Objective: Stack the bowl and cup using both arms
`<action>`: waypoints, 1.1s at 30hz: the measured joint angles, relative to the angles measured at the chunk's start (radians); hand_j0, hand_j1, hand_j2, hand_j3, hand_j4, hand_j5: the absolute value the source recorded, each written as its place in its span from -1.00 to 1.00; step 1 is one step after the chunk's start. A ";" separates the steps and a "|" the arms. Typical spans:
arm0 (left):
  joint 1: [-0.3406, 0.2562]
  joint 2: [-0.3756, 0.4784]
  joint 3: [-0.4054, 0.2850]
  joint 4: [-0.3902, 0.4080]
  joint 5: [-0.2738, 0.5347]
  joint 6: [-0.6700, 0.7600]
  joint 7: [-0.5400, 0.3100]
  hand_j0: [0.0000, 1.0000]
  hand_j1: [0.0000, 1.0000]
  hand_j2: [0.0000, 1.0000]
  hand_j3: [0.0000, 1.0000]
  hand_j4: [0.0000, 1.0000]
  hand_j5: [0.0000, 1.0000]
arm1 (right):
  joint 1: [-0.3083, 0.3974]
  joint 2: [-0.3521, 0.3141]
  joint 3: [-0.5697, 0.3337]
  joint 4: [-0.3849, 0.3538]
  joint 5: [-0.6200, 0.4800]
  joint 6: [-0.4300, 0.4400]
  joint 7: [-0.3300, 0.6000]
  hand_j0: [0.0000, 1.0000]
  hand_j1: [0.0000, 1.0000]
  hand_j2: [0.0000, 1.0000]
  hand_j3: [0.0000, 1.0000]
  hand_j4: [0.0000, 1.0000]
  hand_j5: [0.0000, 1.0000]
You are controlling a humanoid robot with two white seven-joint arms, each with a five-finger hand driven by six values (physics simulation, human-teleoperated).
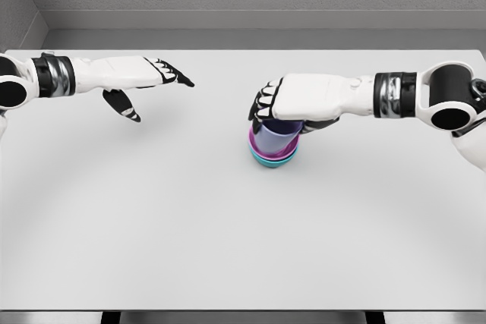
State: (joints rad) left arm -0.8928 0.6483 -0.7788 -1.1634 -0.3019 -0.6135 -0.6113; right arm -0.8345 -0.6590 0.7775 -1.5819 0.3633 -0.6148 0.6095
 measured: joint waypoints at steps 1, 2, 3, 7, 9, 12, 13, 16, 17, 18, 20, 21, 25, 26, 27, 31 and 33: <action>0.002 0.000 0.000 0.000 0.000 0.000 0.000 1.00 1.00 1.00 1.00 1.00 1.00 | 0.000 0.000 0.000 0.003 0.002 0.000 0.000 0.14 0.14 0.14 0.14 0.14 0.14; 0.002 0.000 0.000 0.000 0.000 0.000 0.000 1.00 1.00 1.00 1.00 1.00 1.00 | 0.000 0.000 0.000 0.007 0.003 0.000 0.000 0.14 0.14 0.14 0.14 0.14 0.14; 0.002 0.000 0.000 -0.001 0.000 0.000 0.000 1.00 1.00 1.00 1.00 1.00 1.00 | 0.000 0.000 0.001 0.009 0.004 0.000 0.000 0.22 0.22 0.22 0.22 0.22 0.22; 0.002 -0.001 0.000 -0.001 0.000 0.000 0.000 1.00 1.00 1.00 1.00 1.00 1.00 | 0.002 0.003 0.001 0.014 0.005 0.000 0.001 1.00 1.00 1.00 1.00 1.00 1.00; 0.002 -0.001 0.000 -0.001 0.000 0.000 0.000 1.00 1.00 1.00 1.00 1.00 1.00 | 0.000 0.004 0.001 0.015 0.004 0.001 0.001 1.00 1.00 1.00 1.00 1.00 1.00; 0.002 -0.001 0.000 -0.001 0.000 0.000 0.000 1.00 1.00 1.00 1.00 1.00 1.00 | 0.002 0.004 0.003 0.015 0.005 0.001 0.002 1.00 1.00 1.00 1.00 1.00 1.00; 0.002 -0.001 0.000 -0.001 0.000 0.000 0.000 1.00 1.00 1.00 1.00 1.00 1.00 | 0.002 0.004 0.003 0.016 0.005 0.001 0.002 1.00 1.00 1.00 1.00 1.00 1.00; 0.002 -0.001 0.000 -0.001 0.000 0.000 0.000 1.00 1.00 1.00 1.00 1.00 1.00 | 0.003 0.000 -0.004 0.016 0.004 0.001 0.002 1.00 1.00 1.00 1.00 1.00 1.00; 0.002 -0.001 0.000 -0.001 0.000 0.000 0.000 1.00 1.00 1.00 1.00 1.00 1.00 | 0.008 -0.003 -0.017 0.016 0.003 0.001 0.002 1.00 1.00 1.00 1.00 1.00 1.00; 0.002 -0.001 0.000 -0.001 0.000 0.000 0.000 1.00 1.00 1.00 1.00 1.00 1.00 | 0.009 -0.006 -0.034 0.020 0.002 0.001 0.002 1.00 1.00 1.00 1.00 1.00 1.00; 0.002 -0.001 0.000 -0.001 0.000 0.000 0.000 1.00 1.00 1.00 1.00 1.00 1.00 | 0.012 -0.009 -0.087 0.058 0.000 0.001 0.002 1.00 1.00 1.00 1.00 1.00 1.00; 0.002 -0.001 0.000 -0.001 0.000 0.000 0.000 1.00 1.00 1.00 1.00 1.00 1.00 | 0.012 -0.013 -0.120 0.096 -0.004 0.001 0.002 1.00 1.00 1.00 1.00 1.00 1.00; -0.002 0.001 0.000 -0.001 0.000 0.000 0.000 1.00 1.00 1.00 1.00 1.00 1.00 | 0.047 -0.044 -0.219 0.253 -0.005 0.001 0.002 1.00 1.00 1.00 1.00 1.00 1.00; -0.002 0.001 0.000 -0.001 0.000 0.000 0.000 1.00 1.00 1.00 1.00 1.00 1.00 | 0.054 -0.047 -0.230 0.275 -0.005 0.001 0.002 1.00 1.00 1.00 1.00 1.00 1.00; 0.000 0.002 0.001 -0.001 0.000 0.000 0.000 1.00 1.00 1.00 1.00 1.00 1.00 | 0.064 -0.049 -0.238 0.291 -0.004 0.001 0.002 1.00 1.00 1.00 1.00 1.00 1.00; -0.002 0.004 0.001 -0.001 0.000 0.000 0.000 1.00 1.00 1.00 1.00 1.00 1.00 | 0.067 -0.054 -0.251 0.321 -0.004 0.001 0.002 1.00 1.00 1.00 1.00 1.00 1.00; -0.003 0.004 0.002 0.000 0.001 0.000 0.000 1.00 1.00 1.00 1.00 1.00 1.00 | 0.074 -0.054 -0.253 0.327 -0.004 0.001 0.002 1.00 1.00 1.00 1.00 1.00 1.00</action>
State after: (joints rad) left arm -0.8958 0.6524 -0.7771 -1.1636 -0.3010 -0.6134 -0.6113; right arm -0.7609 -0.7132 0.5245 -1.2554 0.3592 -0.6139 0.6114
